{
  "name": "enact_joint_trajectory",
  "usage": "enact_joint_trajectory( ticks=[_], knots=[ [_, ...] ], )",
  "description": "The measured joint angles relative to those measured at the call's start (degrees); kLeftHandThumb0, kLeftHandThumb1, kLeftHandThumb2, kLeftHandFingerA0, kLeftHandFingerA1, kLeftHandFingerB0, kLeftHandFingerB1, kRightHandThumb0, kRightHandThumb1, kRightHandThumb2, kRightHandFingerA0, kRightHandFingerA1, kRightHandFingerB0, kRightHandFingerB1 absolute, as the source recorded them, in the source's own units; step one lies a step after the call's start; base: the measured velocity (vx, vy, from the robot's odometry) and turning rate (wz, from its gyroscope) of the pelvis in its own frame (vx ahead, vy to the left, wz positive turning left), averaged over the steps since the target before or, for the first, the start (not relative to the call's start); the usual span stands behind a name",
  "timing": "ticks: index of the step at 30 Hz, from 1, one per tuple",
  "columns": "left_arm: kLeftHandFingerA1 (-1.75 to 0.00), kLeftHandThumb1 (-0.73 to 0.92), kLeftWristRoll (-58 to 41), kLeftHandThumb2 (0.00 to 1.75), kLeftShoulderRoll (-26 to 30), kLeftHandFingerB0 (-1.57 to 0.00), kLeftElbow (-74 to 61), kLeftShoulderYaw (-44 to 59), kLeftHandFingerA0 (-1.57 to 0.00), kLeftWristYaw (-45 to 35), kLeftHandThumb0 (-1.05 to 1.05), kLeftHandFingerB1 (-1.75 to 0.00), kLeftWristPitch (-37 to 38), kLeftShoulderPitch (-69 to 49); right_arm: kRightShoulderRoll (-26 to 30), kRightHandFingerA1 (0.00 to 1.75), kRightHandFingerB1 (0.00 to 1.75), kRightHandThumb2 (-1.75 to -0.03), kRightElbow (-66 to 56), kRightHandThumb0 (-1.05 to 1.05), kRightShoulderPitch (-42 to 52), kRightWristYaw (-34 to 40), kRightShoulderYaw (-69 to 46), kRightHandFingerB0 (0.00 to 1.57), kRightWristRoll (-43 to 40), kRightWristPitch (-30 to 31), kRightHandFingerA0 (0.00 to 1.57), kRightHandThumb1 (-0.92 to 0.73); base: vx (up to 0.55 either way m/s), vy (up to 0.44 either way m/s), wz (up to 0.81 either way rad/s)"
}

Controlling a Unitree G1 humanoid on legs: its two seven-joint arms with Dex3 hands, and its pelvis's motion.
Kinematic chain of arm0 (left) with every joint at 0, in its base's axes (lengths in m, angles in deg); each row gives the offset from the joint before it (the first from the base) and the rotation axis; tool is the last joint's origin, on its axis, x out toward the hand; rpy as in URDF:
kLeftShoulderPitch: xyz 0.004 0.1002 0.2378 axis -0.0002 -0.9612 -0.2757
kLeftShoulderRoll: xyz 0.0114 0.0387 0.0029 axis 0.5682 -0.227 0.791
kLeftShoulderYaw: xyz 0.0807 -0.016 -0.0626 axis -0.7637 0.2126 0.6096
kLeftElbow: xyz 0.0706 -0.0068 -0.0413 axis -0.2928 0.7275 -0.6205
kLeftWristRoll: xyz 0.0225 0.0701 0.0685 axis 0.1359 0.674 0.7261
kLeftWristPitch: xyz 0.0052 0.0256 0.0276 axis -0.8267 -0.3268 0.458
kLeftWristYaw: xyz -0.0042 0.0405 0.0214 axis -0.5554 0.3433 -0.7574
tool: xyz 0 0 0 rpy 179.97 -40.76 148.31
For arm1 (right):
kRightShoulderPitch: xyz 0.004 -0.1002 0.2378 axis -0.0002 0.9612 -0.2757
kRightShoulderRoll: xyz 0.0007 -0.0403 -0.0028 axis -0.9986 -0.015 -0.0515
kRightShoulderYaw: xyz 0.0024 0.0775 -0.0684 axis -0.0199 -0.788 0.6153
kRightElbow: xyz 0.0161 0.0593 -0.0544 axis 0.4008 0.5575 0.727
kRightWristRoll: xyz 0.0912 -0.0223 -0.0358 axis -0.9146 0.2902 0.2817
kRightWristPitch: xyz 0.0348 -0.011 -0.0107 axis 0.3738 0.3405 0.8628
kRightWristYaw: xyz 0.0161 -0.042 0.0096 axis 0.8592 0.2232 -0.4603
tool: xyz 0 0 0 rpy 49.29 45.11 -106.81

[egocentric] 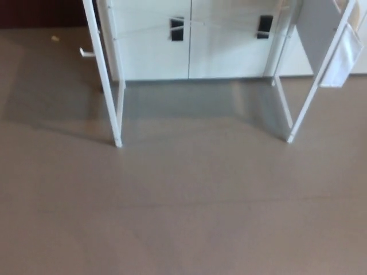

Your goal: The robot walks towards a desk on which a shovel is kept on the left hand side and a container is kept on the right hand side. The robot picks up the shovel using its left hand and places it in the container.

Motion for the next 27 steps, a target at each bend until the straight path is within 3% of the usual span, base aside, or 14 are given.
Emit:
enact_joint_trajectory(
  ticks=[1, 3, 14, 15, 18, 19, 25, 27],
  knots=[
    [-0.31, 0.57, 0.0, 0.57, 0.23, -0.29, 0.13, 0.11, -0.3, 0.06, -0.36, -0.31, 0.21, 0.04, -0.04, 0.64, 0.51, -0.55, -0.01, -0.22, 0.07, 0.0, 0.22, 0.39, 0.08, 0.01, 0.56, -0.5, 0.28, 0.147, 0.02],
    [-0.31, 0.57, 0.0, 0.57, 0.31, -0.3, 0.27, 0.16, -0.31, 0.12, -0.35, -0.31, 0.7, 0.33, -0.04, 0.64, 0.52, -0.55, 0.19, -0.24, 0.26, 0.01, 0.36, 0.39, 0.18, 0.01, 0.57, -0.49, 0.24, 0.113, -0.02],
    [-0.31, 0.57, 0.31, 0.58, 0.2, -0.3, 2.09, -0.18, -0.32, 0.6, -0.33, -0.31, 2.0, 0.16, 0.57, 0.61, 0.49, -0.56, 1.47, -0.27, 0.13, -0.05, 1.18, 0.38, 0.64, 0.16, 0.56, -0.5, 0.27, -0.067, 0.08],
    [-0.36, 0.55, 0.38, 0.66, -0.05, -0.28, 2.11, -0.35, -0.29, 0.55, -0.39, -0.36, 2.1, 0.53, 0.95, 0.61, 0.49, -0.56, 1.12, -0.27, -0.16, 0.08, 1.03, 0.38, 0.71, 0.09, 0.57, -0.5, 0.36, -0.08, 0.31],
    [-0.36, 0.55, 0.37, 0.66, -0.39, -0.28, 2.06, -0.37, -0.28, 0.51, -0.39, -0.36, 2.39, 0.6, 1.62, 0.61, 0.49, -0.55, 1.13, -0.25, -0.24, 0.27, 1.1, 0.38, 0.94, 0.1, 0.56, -0.5, 0.32, -0.094, 0.0],
    [-0.31, 0.58, 0.37, 0.58, -0.4, -0.3, 2.1, -0.37, -0.32, 0.51, -0.34, -0.31, 2.44, 0.52, 1.61, 0.62, 0.49, -0.55, 0.97, -0.26, -0.22, 0.36, 1.11, 0.39, 0.94, 0.11, 0.57, -0.5, 0.22, -0.077, 0.0],
    [-0.31, 0.59, 0.57, 0.58, -0.36, -0.28, 2.55, -0.59, -0.31, 0.71, -0.35, -0.31, 2.5, 0.58, 1.53, 0.63, 0.5, -0.55, -0.26, -0.24, 0.13, 0.63, 1.27, 0.39, 0.93, 0.67, 0.57, -0.51, 0.22, 0.049, -0.12],
    [-0.36, 0.56, 0.63, 0.67, -0.29, -0.27, 3.09, -0.72, -0.28, 0.76, -0.4, -0.36, 2.56, 0.72, 1.56, 0.63, 0.5, -0.55, -0.07, -0.25, 0.16, 0.7, 1.39, 0.38, 0.98, 0.74, 0.56, -0.51, 0.33, 0.17, -0.09]
  ],
)
